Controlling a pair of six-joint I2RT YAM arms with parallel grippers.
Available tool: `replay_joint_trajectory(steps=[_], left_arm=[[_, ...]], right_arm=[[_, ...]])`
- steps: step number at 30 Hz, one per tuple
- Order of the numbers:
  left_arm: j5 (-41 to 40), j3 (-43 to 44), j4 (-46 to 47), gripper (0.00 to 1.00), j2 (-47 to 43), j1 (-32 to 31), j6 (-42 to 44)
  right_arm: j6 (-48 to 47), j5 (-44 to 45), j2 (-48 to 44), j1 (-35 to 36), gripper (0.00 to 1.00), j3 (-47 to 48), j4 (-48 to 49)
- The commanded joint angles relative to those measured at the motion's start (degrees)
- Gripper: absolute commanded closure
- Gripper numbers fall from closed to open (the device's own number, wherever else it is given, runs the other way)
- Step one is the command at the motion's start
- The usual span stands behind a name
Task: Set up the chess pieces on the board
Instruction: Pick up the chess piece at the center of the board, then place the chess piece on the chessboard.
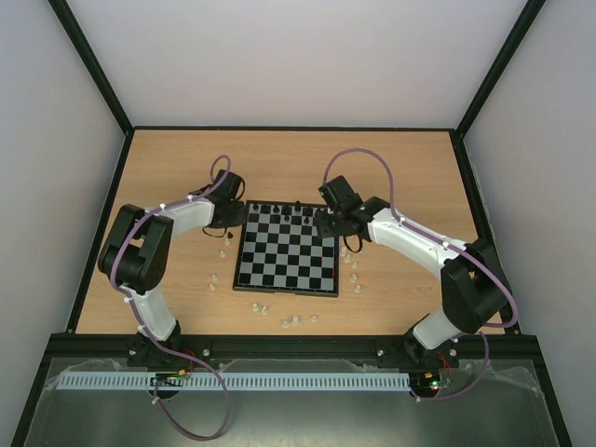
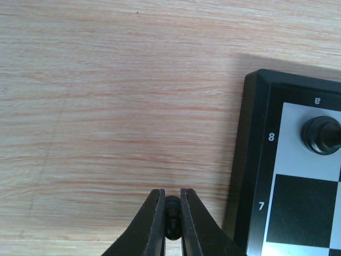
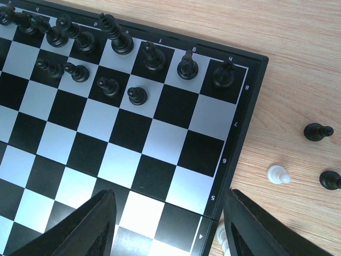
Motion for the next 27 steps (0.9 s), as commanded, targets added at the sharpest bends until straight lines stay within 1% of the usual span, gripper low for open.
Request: replay_joint_trajectory(steps=[1,6,9,12,19,27], left_arm=[[-1.7,0.0,-4.0,0.98,-3.4,-0.5,0.3],[-1.0,3.5,-8.8,0.98,-8.1,-2.3,0.9],[-1.3,7.7,-12.7,0.97,-8.0,-5.4,1.4],[-0.7,10.3,-14.4,0.97,-6.9,-8.3,1.5],[-0.2,13.3,-13.6,0.97,-2.2,-12.4,0.7],[-1.1,13.6,-11.1,0.96,1.3,-12.7,0.4]], right_arm=[[-0.4,0.2,-0.3,0.0,0.44,-1.1,-0.6],[-0.2,0.4,-1.4,0.0,0.44,-1.4,-0.3],[-0.2,0.7,-1.8,-0.1,0.44,-1.5,-0.4],[0.0,1.4,-2.4,-0.1,0.44,-1.5,-0.5],[0.2,1.7,-2.9,-0.5,0.44,-1.8,-0.4],[0.1,1.3,-2.5,-0.5,0.44,-1.7,-0.3]])
